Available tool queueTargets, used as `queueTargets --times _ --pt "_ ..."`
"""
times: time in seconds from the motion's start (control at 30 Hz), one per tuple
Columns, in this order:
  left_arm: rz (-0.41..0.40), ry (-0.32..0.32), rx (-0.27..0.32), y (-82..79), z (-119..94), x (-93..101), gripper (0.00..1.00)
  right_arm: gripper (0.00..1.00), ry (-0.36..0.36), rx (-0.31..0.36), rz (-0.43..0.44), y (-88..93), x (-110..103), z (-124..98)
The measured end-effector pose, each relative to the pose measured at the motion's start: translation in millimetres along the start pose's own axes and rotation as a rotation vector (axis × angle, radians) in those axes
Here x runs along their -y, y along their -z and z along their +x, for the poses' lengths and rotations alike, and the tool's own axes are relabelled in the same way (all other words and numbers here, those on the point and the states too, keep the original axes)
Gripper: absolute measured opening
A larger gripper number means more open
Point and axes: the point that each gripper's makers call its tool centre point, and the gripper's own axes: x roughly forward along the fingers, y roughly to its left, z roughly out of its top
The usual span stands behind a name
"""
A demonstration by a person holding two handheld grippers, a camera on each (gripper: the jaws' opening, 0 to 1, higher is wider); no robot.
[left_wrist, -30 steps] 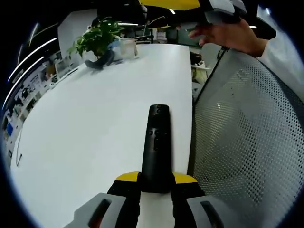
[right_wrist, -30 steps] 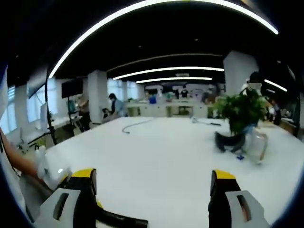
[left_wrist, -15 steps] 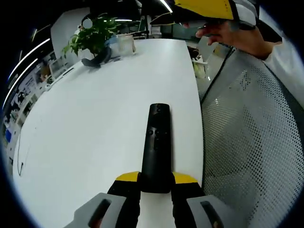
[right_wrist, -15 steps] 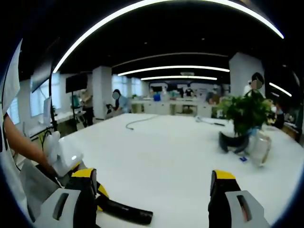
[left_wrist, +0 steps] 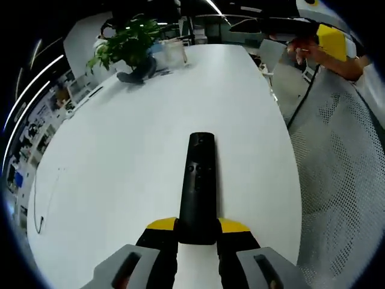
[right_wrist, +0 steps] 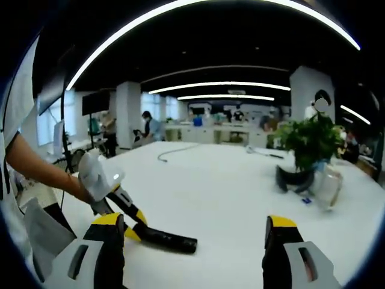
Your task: Press the specified remote control buttons in sequence, fully releasing each button before pressing the next.
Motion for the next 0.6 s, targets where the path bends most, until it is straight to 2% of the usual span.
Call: queueTargets --times 0.27,0.5,0.6 --pt "0.013 -0.033 -0.016 -2.6 3.2 -35.1 0.23 0.95 -0.009 -0.016 -0.016 2.8 -2.6 1.6" --pt "0.042 -0.046 -0.028 -8.6 8.7 -62.9 0.23 0.93 0.010 -0.025 -0.008 4.1 4.4 1.9" --pt "0.053 -0.059 -0.036 -10.7 10.7 -81.5 0.23 0.92 0.009 -0.030 -0.002 4.8 5.4 2.4"
